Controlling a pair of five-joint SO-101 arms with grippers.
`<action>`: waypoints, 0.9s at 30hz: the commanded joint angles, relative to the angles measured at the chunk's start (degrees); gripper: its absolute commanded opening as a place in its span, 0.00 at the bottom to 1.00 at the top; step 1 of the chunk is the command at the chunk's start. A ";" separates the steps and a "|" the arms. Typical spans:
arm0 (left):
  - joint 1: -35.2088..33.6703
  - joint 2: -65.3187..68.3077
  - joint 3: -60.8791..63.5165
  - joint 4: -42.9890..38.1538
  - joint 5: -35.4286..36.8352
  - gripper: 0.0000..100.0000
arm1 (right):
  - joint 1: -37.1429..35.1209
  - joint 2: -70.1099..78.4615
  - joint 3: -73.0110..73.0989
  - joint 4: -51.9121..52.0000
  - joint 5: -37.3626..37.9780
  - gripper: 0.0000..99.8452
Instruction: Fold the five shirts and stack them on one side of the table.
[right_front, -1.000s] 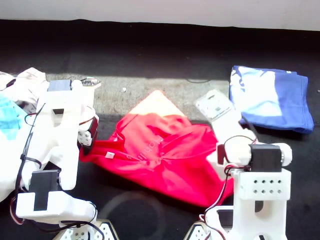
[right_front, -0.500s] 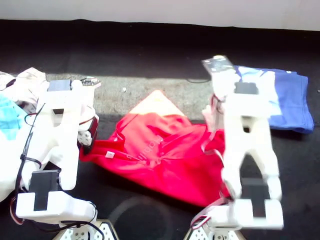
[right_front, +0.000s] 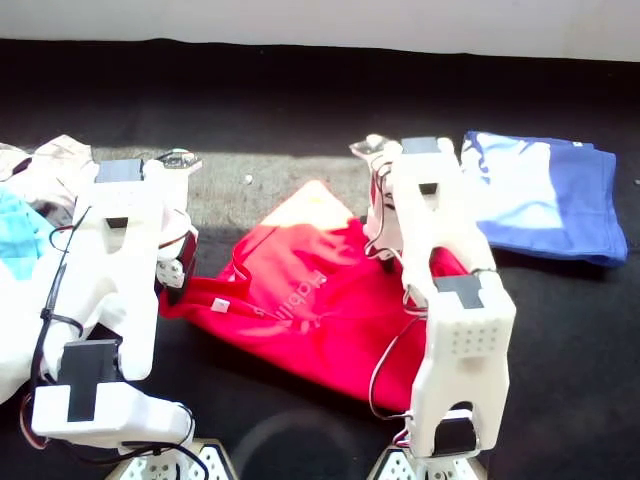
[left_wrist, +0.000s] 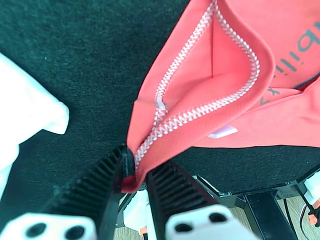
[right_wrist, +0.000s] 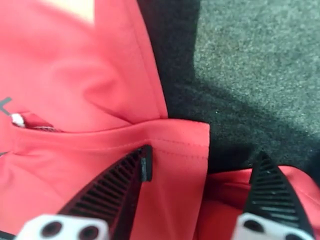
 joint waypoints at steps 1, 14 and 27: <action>0.84 -1.71 -0.48 -0.44 -0.44 0.01 | -0.40 0.57 -3.65 1.01 -0.09 0.29; 0.84 -1.71 -0.57 -0.53 -0.44 0.01 | 1.80 0.40 -21.32 11.56 -0.44 0.01; 0.75 14.64 -38.55 10.20 5.45 0.01 | 6.99 -19.03 -38.99 11.56 -0.18 0.01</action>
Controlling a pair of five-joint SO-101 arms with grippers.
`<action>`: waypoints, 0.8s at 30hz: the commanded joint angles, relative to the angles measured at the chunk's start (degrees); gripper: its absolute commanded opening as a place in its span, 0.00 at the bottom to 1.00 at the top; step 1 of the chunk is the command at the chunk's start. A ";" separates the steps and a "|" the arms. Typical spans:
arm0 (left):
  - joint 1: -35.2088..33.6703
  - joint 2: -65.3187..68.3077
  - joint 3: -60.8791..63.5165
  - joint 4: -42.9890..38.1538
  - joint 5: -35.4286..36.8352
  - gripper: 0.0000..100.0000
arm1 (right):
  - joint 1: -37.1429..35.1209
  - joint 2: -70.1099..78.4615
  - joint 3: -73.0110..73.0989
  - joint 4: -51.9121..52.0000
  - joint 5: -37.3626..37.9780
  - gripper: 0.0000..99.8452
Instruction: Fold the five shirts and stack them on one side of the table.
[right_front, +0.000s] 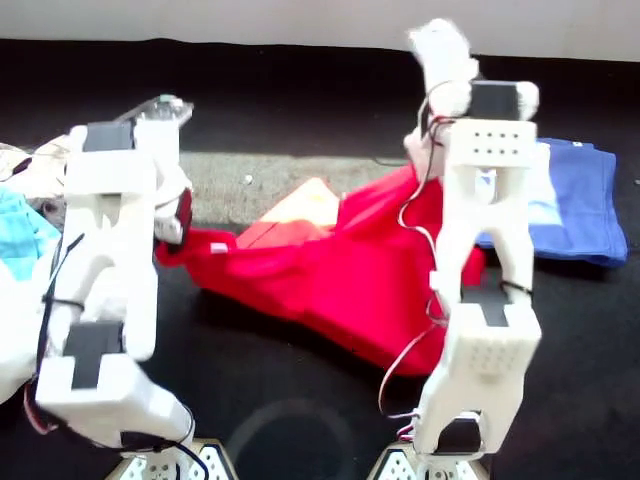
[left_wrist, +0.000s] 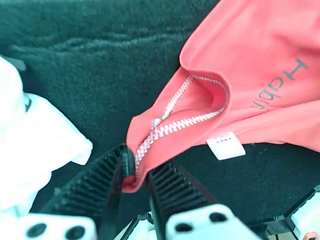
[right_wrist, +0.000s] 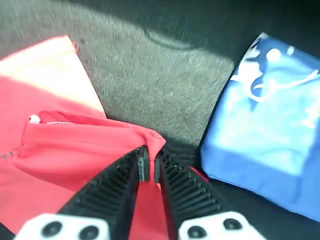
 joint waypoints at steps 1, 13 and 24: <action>0.57 8.75 -19.30 6.95 2.46 0.01 | 0.57 -9.45 -4.97 0.66 -0.18 0.01; 2.77 0.40 -8.92 7.03 3.69 0.01 | -2.86 -36.97 26.33 0.75 -0.18 0.01; 2.51 -6.73 13.23 6.68 -3.69 0.01 | -12.97 -63.96 74.59 -1.89 3.25 0.01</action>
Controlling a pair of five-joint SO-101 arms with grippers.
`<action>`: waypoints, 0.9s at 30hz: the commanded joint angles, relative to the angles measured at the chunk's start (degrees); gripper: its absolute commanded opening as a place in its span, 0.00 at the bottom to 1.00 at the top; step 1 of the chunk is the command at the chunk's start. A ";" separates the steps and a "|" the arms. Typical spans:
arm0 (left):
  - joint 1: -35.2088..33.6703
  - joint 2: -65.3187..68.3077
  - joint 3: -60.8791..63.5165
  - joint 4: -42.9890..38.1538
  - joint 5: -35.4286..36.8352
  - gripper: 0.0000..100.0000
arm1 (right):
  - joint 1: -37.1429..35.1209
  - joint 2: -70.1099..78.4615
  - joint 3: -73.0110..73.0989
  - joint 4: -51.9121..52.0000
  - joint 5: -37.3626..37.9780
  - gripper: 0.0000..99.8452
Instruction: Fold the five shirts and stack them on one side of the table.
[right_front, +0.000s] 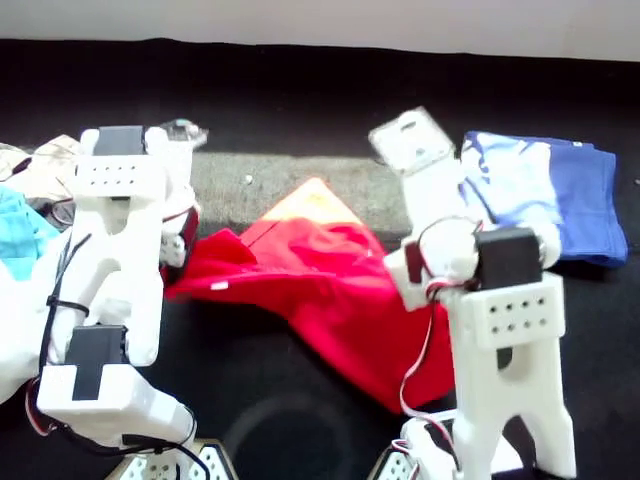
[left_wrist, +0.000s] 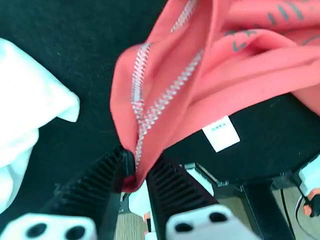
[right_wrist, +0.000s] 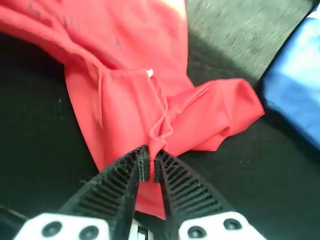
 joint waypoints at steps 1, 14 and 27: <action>0.48 -2.77 4.18 0.00 -1.67 0.01 | -2.15 -6.64 15.60 -2.59 4.66 0.01; -0.84 -2.77 5.05 -3.78 -1.58 0.01 | -2.33 -12.44 24.57 -0.48 12.04 0.23; -3.30 -2.77 5.14 -3.43 -1.58 0.01 | 13.41 -4.18 16.92 -15.34 2.81 0.24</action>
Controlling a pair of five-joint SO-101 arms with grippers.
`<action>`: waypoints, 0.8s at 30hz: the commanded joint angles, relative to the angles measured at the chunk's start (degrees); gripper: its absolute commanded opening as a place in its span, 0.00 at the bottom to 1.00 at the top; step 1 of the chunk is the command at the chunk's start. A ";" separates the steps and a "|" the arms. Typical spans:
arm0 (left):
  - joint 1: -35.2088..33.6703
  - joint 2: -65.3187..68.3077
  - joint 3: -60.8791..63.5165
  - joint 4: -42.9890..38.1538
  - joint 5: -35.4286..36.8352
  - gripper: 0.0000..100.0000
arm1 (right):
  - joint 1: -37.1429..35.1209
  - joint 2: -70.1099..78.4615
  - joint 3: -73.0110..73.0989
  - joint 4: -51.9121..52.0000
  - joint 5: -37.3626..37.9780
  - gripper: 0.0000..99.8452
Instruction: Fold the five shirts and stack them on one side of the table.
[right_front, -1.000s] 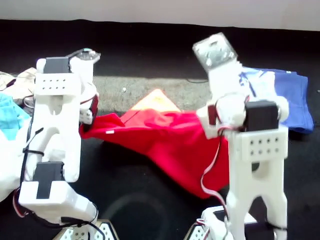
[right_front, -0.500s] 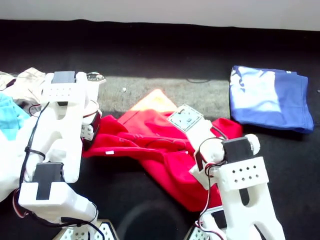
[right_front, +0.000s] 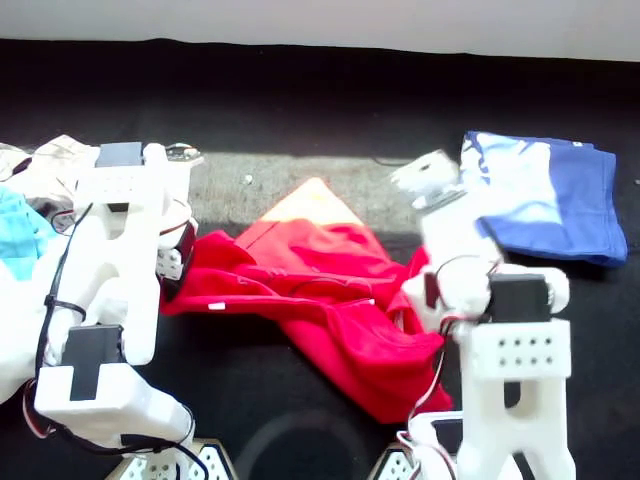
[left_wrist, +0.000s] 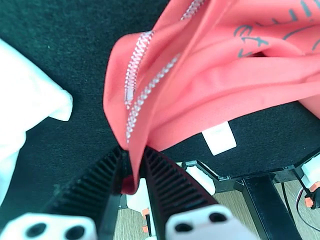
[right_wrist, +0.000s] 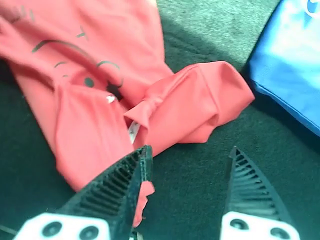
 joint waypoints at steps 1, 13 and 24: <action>-1.10 -2.77 0.04 0.00 -0.35 0.01 | 4.35 7.69 1.54 -4.44 -1.32 0.26; -1.27 -2.77 0.04 -0.35 -0.35 0.01 | 2.42 33.01 2.15 -17.45 -1.49 0.40; -1.19 -2.77 0.04 -0.26 -0.35 0.01 | -1.89 46.29 2.15 -24.92 -1.41 0.28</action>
